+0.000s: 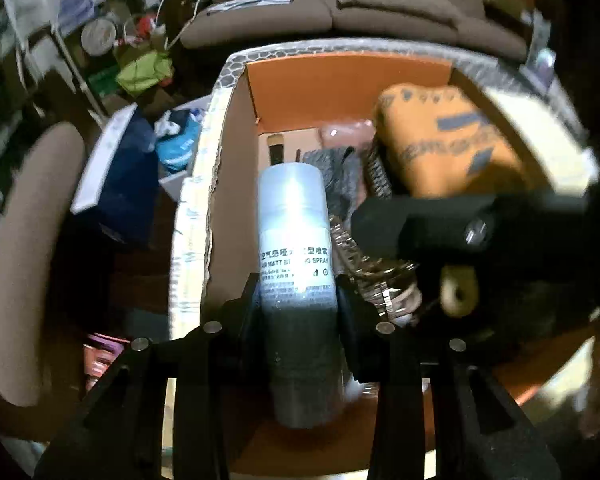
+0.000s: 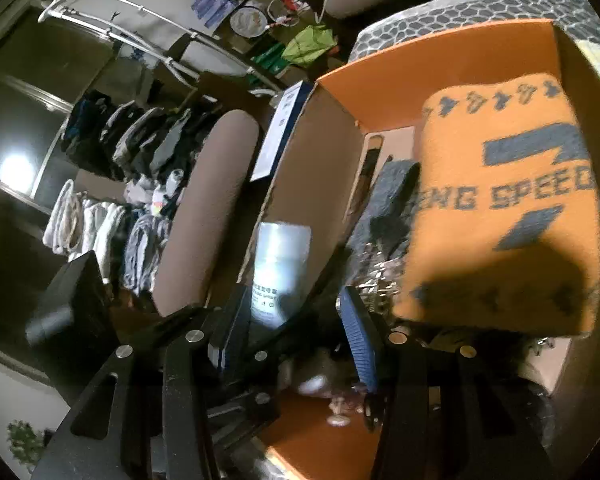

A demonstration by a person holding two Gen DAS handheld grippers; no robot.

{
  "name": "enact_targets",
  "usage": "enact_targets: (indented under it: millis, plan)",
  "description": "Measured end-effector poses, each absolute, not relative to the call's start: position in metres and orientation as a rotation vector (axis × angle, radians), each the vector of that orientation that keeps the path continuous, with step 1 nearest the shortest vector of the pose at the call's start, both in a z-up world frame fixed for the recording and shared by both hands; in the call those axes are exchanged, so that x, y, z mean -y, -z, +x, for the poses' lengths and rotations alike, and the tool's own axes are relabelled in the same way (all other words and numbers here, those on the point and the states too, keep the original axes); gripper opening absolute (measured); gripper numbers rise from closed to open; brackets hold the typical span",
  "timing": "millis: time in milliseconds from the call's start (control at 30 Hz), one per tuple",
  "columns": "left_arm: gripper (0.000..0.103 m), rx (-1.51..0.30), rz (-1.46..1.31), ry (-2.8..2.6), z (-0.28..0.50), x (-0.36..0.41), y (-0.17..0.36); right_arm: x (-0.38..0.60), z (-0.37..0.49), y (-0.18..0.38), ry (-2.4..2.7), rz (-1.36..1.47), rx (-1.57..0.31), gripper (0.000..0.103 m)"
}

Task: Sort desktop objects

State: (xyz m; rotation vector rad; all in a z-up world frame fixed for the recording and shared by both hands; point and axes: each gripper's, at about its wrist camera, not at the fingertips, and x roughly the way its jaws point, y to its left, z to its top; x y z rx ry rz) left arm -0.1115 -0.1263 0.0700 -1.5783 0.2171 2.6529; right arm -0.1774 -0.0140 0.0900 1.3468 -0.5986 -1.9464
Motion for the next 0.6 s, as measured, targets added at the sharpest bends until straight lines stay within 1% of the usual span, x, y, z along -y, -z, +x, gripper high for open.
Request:
enact_targets:
  millis: [67, 233, 400, 600]
  plan:
    - [0.033, -0.256, -1.600, -2.653, -0.113, 0.122, -0.065, 0.010, -0.179, -0.088, 1.952, 1.355, 0.610, 0.049]
    - [0.032, -0.239, -1.616, -2.665, -0.117, 0.124, -0.059, 0.004, -0.181, -0.084, 1.965, 1.368, 0.611, 0.049]
    - [0.034, -0.075, -1.589, -2.665, -0.106, 0.134, -0.070, 0.003, -0.182, -0.083, 1.977, 1.376, 0.601, 0.049]
    - [0.034, 0.071, -1.521, -2.660, -0.093, 0.151, -0.086, 0.001, -0.183, -0.083, 1.996, 1.376, 0.571, 0.049]
